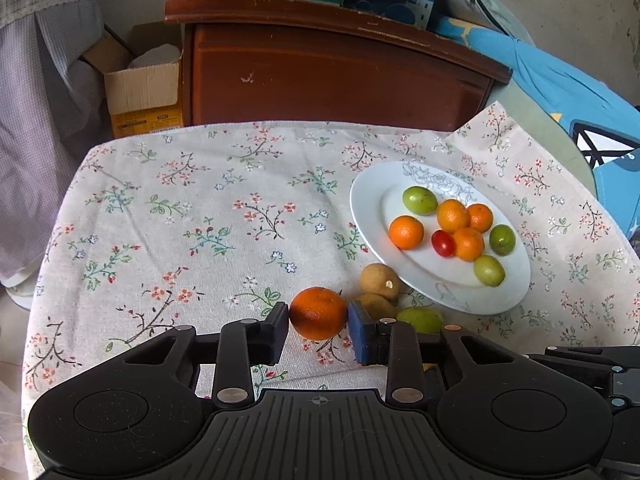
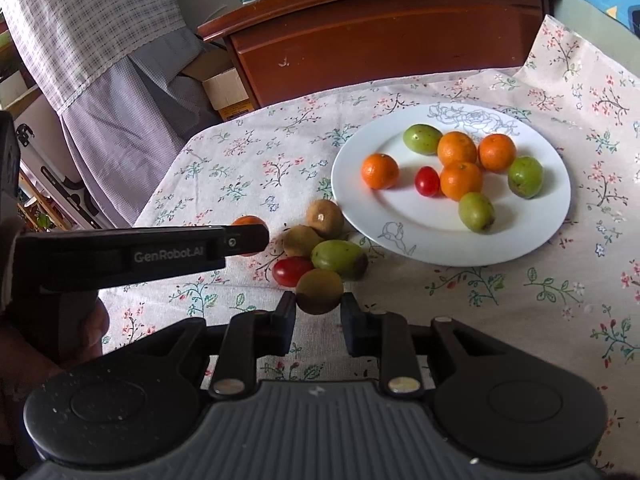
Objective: Organize fruits
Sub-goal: 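Grasp a brown kiwi-like fruit with the right tool while the left tool grasps a tangerine, then carry the brown fruit and the tangerine over the white plate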
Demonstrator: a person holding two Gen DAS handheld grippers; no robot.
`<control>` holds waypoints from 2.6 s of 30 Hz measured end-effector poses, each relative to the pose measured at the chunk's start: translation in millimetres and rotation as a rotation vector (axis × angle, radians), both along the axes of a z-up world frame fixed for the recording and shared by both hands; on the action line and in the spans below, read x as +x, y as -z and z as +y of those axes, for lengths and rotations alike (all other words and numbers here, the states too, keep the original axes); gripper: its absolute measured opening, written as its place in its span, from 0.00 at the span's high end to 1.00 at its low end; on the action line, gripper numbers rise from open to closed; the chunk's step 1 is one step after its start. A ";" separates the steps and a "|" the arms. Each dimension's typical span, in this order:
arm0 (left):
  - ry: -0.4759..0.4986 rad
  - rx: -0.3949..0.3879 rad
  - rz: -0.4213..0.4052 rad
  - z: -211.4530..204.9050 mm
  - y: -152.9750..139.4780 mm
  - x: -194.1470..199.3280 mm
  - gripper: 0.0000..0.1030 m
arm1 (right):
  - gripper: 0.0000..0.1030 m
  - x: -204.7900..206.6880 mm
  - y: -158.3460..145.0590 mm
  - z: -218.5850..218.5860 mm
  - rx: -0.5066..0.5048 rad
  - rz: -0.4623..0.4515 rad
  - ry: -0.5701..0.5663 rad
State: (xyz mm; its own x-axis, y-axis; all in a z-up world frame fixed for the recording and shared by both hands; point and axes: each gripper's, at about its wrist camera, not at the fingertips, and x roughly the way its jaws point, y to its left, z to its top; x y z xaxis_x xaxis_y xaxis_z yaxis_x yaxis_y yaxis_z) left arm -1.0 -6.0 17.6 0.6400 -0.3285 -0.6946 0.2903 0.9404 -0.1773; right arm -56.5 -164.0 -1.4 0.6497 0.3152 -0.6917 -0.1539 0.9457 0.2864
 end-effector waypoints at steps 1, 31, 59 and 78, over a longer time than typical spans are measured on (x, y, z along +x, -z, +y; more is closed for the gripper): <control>-0.002 -0.001 -0.004 0.3 -1.8 -1.0 0.71 | 0.76 -0.6 -1.1 -0.3 -0.001 -0.002 0.001; -0.013 0.004 -0.032 2.7 -12.1 -6.1 0.71 | 0.73 6.5 8.9 0.8 -0.033 0.003 0.014; 0.024 0.013 -0.011 2.8 -0.8 -11.5 0.71 | 0.74 6.7 -2.4 -4.7 -0.011 0.003 0.026; 0.164 -0.045 -0.103 -44.4 -52.6 1.8 0.71 | 0.74 28.3 -73.1 -55.7 -0.020 -0.162 0.066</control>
State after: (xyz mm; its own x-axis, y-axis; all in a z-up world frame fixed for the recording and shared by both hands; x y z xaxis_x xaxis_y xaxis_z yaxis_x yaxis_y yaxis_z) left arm 0.8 -50.3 70.2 0.6421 -0.4636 -0.6106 0.4574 0.8708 -0.1802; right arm -28.3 -219.7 71.6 0.7719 0.2552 -0.5822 -0.1334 0.9605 0.2442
